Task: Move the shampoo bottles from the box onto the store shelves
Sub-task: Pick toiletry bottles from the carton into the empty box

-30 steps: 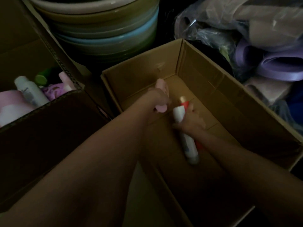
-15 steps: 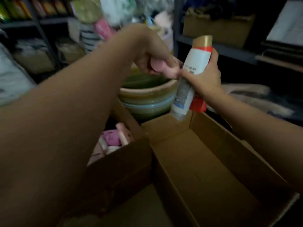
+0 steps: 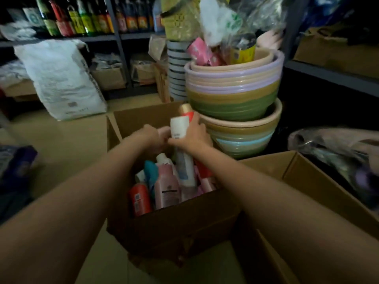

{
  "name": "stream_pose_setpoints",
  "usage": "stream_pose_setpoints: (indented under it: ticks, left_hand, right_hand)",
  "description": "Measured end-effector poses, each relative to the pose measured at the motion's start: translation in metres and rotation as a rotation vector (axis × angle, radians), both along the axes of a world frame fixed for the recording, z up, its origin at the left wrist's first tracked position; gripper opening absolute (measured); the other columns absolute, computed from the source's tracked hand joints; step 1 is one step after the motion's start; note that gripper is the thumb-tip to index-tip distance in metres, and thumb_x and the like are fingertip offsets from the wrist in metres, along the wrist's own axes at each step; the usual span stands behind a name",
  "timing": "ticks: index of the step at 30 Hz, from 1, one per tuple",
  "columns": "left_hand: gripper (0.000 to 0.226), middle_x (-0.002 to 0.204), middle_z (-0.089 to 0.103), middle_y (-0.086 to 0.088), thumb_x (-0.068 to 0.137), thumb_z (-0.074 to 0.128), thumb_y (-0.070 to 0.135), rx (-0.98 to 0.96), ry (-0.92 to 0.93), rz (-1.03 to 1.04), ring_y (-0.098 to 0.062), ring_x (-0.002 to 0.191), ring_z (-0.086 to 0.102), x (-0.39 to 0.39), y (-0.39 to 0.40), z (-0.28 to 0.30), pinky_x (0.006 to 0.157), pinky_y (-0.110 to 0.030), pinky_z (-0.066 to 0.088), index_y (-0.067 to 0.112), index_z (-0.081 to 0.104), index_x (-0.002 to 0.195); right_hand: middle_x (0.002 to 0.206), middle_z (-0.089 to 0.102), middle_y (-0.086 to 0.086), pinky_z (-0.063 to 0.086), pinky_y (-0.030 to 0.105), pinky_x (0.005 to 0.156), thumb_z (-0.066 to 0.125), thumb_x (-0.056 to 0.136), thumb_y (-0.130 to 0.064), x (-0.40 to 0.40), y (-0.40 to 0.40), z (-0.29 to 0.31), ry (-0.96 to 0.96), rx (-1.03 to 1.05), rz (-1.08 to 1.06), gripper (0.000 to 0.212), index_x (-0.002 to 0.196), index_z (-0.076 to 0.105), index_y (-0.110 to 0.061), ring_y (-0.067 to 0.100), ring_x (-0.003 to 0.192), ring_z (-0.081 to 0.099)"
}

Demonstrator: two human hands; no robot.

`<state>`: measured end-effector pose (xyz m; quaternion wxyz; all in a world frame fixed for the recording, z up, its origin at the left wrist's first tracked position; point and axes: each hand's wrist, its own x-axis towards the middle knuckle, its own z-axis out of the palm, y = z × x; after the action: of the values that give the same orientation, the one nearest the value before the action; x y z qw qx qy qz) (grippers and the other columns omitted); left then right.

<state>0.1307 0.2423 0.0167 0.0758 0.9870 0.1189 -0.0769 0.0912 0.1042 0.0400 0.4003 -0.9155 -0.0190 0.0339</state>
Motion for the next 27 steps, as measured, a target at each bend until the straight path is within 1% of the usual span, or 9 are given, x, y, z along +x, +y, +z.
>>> stream_pose_setpoints:
  ticks: [2,4,9,12,16,20,22,24,27]
  left_hand:
    - [0.063,0.138,0.041,-0.016,0.087,0.052,0.050,0.013,0.111,-0.091,-0.035,0.121,0.046,-0.032,-0.013,0.012,0.093,-0.043,0.041,0.015,0.035,0.137]
    - [0.060,0.139,0.035,-0.019,0.091,0.050,0.043,0.026,0.083,-0.066,-0.036,0.126,0.039,-0.032,-0.015,-0.003,0.098,-0.043,0.037,0.007,0.031,0.137]
    - [0.053,0.142,0.028,-0.017,0.089,0.054,0.019,0.077,-0.005,0.058,-0.036,0.130,0.030,-0.025,-0.001,-0.009,0.102,-0.045,0.034,0.008,0.030,0.135]
    - [0.068,0.149,0.020,-0.019,0.087,0.059,0.023,0.166,-0.058,0.176,-0.037,0.135,0.023,-0.057,0.019,0.001,0.107,-0.046,0.026,0.007,0.023,0.141]
    - [0.082,0.151,0.016,-0.028,0.093,0.053,0.026,0.025,0.181,0.361,-0.037,0.137,0.024,-0.109,0.031,0.008,0.110,-0.040,0.020,-0.007,0.000,0.146]
    - [0.044,0.131,0.050,-0.023,0.094,0.048,0.010,-0.421,0.354,0.531,-0.037,0.119,0.051,-0.122,0.017,0.018,0.094,-0.037,0.043,-0.006,0.040,0.133]
    - [0.033,0.120,0.060,-0.021,0.093,0.047,0.011,-0.491,0.453,0.558,-0.036,0.106,0.061,-0.131,0.010,0.022,0.084,-0.037,0.052,-0.002,0.053,0.122]
    - [0.029,0.110,0.065,-0.019,0.092,0.046,0.015,-0.468,0.533,0.541,-0.034,0.096,0.065,-0.140,0.008,0.022,0.079,-0.035,0.054,0.000,0.057,0.114]
    - [0.028,0.103,0.067,-0.018,0.092,0.045,0.018,-0.448,0.534,0.529,-0.031,0.086,0.067,-0.145,0.010,0.029,0.071,-0.033,0.054,0.003,0.059,0.111]
  right_hand:
    - [0.144,0.030,0.018,0.038,0.046,0.100,0.076,0.072,-0.042,0.004,0.006,-0.028,0.088,-0.067,0.013,0.112,0.149,-0.001,-0.016,0.038,0.128,0.039]
    - [0.142,0.034,0.017,0.038,0.044,0.099,0.075,0.075,-0.038,0.012,0.011,-0.049,0.149,-0.111,0.021,0.101,0.147,0.010,-0.010,0.037,0.127,0.041]
    - [0.123,0.055,0.015,0.044,0.036,0.081,0.054,0.091,-0.029,0.030,0.014,-0.038,0.194,-0.252,0.149,0.037,0.121,0.054,-0.006,0.033,0.111,0.054]
    - [0.111,0.055,0.013,0.044,0.030,0.066,0.054,0.091,-0.025,0.021,0.002,-0.008,0.277,-0.305,0.247,0.040,0.126,0.047,-0.009,0.031,0.096,0.057]
    - [0.087,0.057,0.014,0.043,0.025,0.042,0.047,0.095,-0.036,-0.010,-0.014,0.021,0.693,-0.210,0.208,0.043,0.117,0.047,0.000,0.023,0.053,0.059]
    - [0.047,0.059,0.014,0.052,0.028,0.052,0.048,0.097,-0.026,-0.047,-0.010,0.040,1.075,-0.252,0.258,0.035,0.076,0.046,0.002,0.021,0.046,0.058]
    - [0.073,0.067,0.023,0.054,0.038,0.068,0.046,0.097,-0.036,-0.069,-0.006,0.038,1.148,-0.187,0.155,0.046,0.088,0.052,0.009,0.031,0.071,0.064]
    - [0.108,0.063,0.022,0.052,0.035,0.058,0.041,0.097,-0.043,-0.091,-0.001,0.035,1.235,-0.115,0.035,0.054,0.117,0.054,0.005,0.035,0.092,0.064]
    - [0.101,0.063,0.024,0.045,0.025,0.031,0.035,0.094,-0.057,-0.124,0.006,0.029,1.495,0.004,-0.098,0.068,0.118,0.051,0.004,0.030,0.050,0.062]
